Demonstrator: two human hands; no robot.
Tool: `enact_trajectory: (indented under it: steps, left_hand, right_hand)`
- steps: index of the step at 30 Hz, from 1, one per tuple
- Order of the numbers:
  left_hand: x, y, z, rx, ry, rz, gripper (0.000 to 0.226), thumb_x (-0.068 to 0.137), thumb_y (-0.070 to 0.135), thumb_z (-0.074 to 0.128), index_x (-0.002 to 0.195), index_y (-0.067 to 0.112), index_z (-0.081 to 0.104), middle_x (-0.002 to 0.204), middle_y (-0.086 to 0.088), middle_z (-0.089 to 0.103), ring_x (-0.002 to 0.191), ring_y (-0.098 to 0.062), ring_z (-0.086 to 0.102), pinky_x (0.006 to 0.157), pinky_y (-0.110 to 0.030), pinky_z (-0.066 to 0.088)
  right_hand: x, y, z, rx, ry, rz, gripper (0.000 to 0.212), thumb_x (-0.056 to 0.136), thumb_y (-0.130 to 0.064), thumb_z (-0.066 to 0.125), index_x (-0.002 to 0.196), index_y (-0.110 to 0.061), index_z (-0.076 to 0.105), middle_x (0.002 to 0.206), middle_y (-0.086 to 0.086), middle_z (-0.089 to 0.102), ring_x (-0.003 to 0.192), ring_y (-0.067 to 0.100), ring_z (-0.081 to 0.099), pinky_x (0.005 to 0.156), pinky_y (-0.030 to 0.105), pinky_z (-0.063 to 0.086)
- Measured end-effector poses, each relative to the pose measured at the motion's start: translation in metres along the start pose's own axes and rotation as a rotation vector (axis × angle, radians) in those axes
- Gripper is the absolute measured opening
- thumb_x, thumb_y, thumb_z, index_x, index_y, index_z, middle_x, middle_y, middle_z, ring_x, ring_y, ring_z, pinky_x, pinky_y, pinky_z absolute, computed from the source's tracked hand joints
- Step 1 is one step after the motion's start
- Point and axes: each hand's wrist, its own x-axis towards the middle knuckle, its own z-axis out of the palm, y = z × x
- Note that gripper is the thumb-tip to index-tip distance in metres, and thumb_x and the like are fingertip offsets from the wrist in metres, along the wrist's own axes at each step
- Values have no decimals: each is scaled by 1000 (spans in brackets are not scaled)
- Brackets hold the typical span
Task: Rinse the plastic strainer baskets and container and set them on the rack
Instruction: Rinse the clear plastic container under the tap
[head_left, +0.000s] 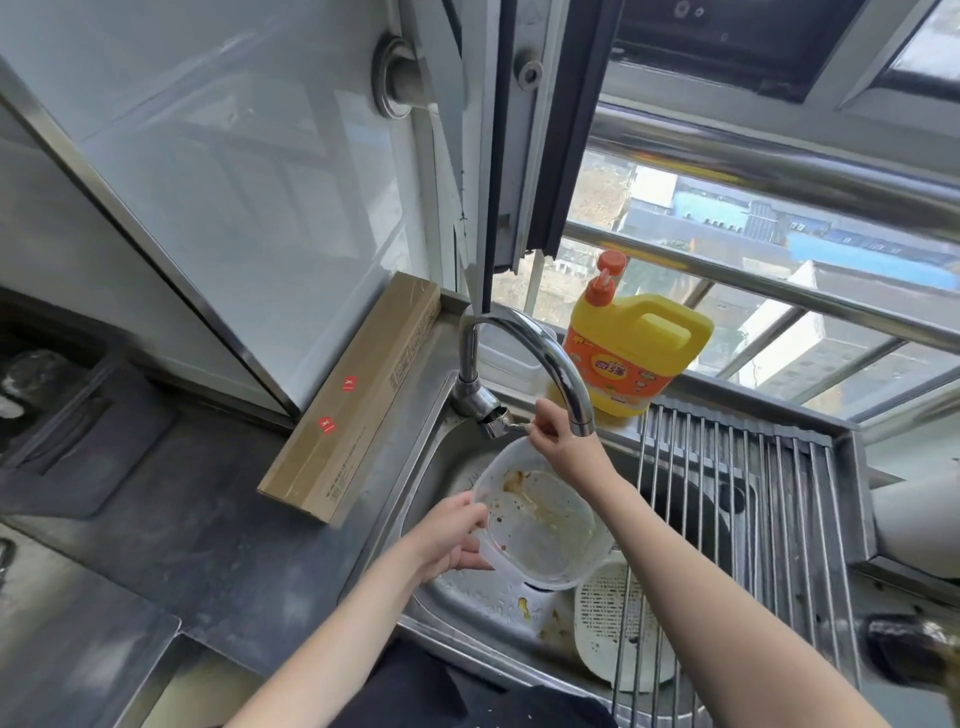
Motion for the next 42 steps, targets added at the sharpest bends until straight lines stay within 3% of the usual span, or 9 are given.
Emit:
enact_trajectory:
  steps: [4, 7, 12, 18, 21, 26, 30, 35, 42]
  left_hand:
    - [3, 0, 1, -11, -1, 0, 37, 89, -4, 34, 101, 26, 52, 101, -7, 62, 78, -29, 68, 57, -33, 57]
    - [4, -1, 0, 30, -7, 0, 33, 91, -3, 34, 108, 21, 50, 99, -5, 60, 75, -26, 67, 55, -30, 55]
    - [9, -5, -2, 55, -14, -15, 25, 90, -1, 35, 101, 13, 53, 106, -11, 65, 79, -30, 69, 61, -36, 57]
    - [15, -9, -5, 57, 27, -43, 33, 87, 0, 36, 117, 6, 50, 112, -22, 60, 78, -33, 62, 54, -33, 56]
    - [14, -8, -7, 56, 32, -33, 30, 81, 4, 40, 110, 8, 50, 107, -22, 52, 81, -32, 46, 52, -32, 54]
    - [12, -3, -5, 3, 23, -2, 32, 89, -2, 34, 105, 19, 53, 108, -22, 62, 79, -33, 66, 52, -32, 56]
    - [13, -2, -6, 37, 26, -1, 31, 91, -1, 35, 113, 10, 52, 108, -21, 64, 83, -33, 67, 61, -37, 59]
    - [13, -6, -8, 46, 38, -21, 39, 89, -1, 33, 124, 8, 49, 113, -25, 60, 87, -36, 61, 56, -35, 57]
    - [10, -4, -6, 40, 15, -11, 37, 88, -3, 34, 110, 23, 50, 123, -25, 58, 80, -30, 66, 57, -34, 58]
  right_hand:
    - [2, -4, -2, -72, 7, 29, 32, 93, -17, 55, 71, -34, 39, 68, -12, 47, 59, -7, 46, 54, 9, 37]
    - [-3, 1, -5, -133, 4, 30, 6, 95, -24, 54, 91, -29, 53, 86, -11, 61, 74, 4, 58, 70, 24, 50]
    - [-36, 20, -18, -232, -15, 99, 30, 99, -33, 45, 116, -13, 58, 111, 2, 69, 98, 17, 64, 85, 38, 53]
    - [-19, -13, -13, -203, -17, -63, 43, 99, -18, 46, 141, -26, 42, 122, 9, 60, 101, 27, 60, 79, 37, 48]
    - [-4, -14, -5, -228, -41, -69, 33, 97, -21, 50, 130, -24, 55, 125, 6, 59, 110, 27, 58, 94, 43, 47]
    - [-7, -14, 1, -174, 50, -25, 22, 93, -16, 57, 95, -37, 63, 109, 1, 68, 103, 23, 61, 83, 31, 46]
    - [-6, -6, 2, -313, 35, -18, 22, 91, -12, 61, 108, -20, 72, 119, 2, 67, 110, 24, 60, 87, 29, 45]
    - [-3, -2, 3, -276, 38, 27, 20, 91, -18, 59, 102, -23, 75, 116, -2, 69, 109, 21, 61, 89, 31, 47]
    - [-5, -9, -1, -238, 31, -10, 20, 93, -18, 57, 103, -21, 75, 112, 1, 71, 104, 24, 64, 88, 39, 50]
